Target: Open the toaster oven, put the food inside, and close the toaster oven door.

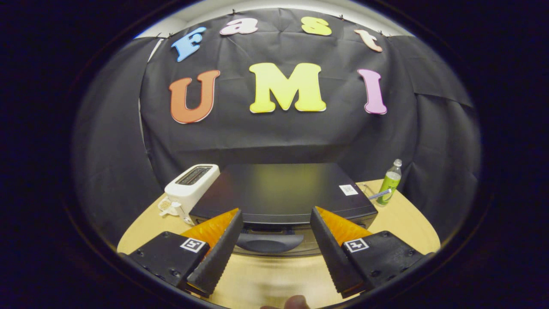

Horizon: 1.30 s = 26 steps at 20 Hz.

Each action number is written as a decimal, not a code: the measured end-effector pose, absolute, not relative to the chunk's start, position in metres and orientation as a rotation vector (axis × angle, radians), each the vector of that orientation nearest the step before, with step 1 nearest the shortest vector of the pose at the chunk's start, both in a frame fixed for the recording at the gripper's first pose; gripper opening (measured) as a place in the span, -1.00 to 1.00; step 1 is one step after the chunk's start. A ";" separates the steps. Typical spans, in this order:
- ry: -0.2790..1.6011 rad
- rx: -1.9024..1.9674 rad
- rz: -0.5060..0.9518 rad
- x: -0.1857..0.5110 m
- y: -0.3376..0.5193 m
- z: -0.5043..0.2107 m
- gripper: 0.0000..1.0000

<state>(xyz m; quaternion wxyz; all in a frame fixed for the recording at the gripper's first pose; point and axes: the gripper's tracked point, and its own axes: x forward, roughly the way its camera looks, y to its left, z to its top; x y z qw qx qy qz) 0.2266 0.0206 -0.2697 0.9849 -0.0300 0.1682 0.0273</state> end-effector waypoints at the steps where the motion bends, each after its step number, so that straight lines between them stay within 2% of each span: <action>1: 0.350 -0.059 0.053 0.231 0.021 -0.276 1.00; 6: 0.402 -0.068 0.045 0.239 0.021 -0.308 1.00; 18: 0.396 -0.091 0.041 0.236 0.022 -0.310 1.00; 26: 0.457 -0.100 0.052 0.179 0.017 -0.335 1.00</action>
